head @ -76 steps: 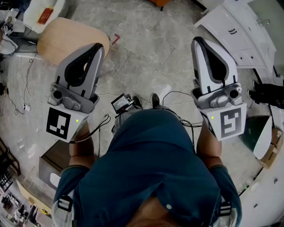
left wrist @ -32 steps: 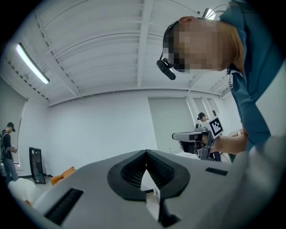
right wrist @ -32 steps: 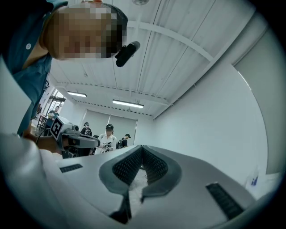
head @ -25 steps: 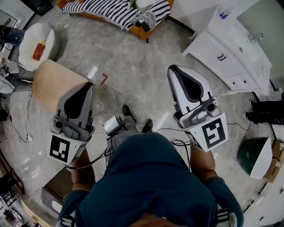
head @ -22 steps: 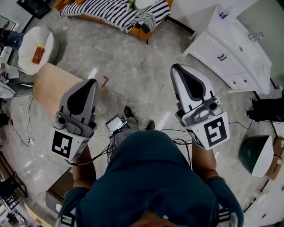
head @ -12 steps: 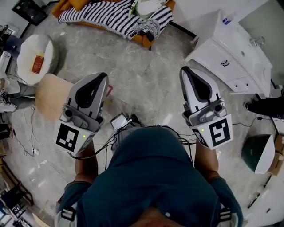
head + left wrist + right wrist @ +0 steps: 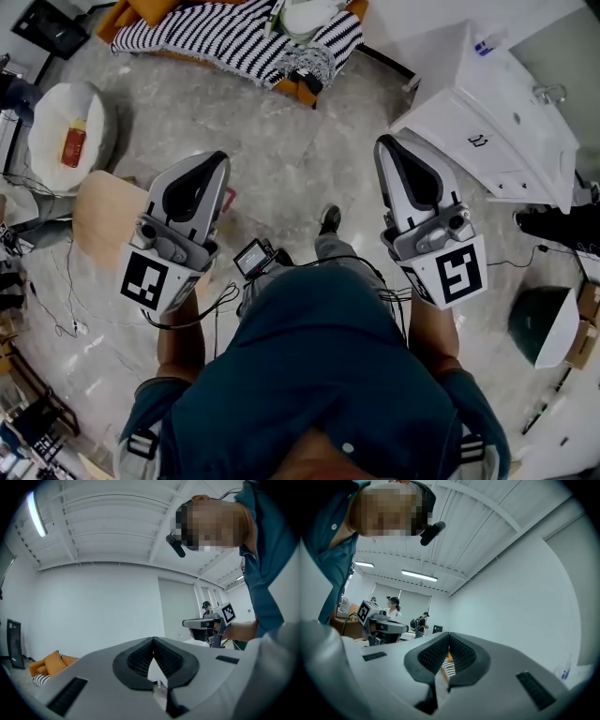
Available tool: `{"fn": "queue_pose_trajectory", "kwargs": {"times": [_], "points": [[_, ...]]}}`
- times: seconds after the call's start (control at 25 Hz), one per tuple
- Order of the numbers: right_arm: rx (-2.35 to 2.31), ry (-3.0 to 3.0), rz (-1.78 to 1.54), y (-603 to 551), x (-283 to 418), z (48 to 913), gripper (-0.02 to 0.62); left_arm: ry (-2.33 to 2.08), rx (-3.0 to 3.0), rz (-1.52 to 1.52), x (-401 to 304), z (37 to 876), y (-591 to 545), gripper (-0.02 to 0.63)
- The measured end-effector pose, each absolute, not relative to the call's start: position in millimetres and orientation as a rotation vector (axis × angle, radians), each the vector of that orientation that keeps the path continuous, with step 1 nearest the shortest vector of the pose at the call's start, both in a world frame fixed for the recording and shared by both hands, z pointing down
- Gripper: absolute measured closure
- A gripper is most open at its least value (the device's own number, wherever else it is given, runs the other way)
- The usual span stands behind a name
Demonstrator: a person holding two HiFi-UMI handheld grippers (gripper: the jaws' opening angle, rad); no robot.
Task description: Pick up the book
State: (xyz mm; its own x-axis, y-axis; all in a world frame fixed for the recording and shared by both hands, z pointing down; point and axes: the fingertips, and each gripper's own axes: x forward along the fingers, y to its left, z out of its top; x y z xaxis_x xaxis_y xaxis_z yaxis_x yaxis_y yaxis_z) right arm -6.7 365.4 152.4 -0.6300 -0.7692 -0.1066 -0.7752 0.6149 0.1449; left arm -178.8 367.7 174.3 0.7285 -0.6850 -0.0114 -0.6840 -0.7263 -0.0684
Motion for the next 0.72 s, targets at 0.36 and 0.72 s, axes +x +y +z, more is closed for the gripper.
{"fn": "queue_pose_trajectory", "kwargs": {"times": [0.36, 0.72], "points": [[-1.151, 2.855, 0.172, 249.7, 33.0, 156.4, 0.583, 1.309, -2.773, -0.018, -129.5, 156.5, 273.7, 0.603], [-1.066, 2.889, 0.151, 169.8, 49.6, 164.5, 0.581, 1.397, -2.754, -0.069, -109.6, 171.3, 204.4, 0.603]]}}
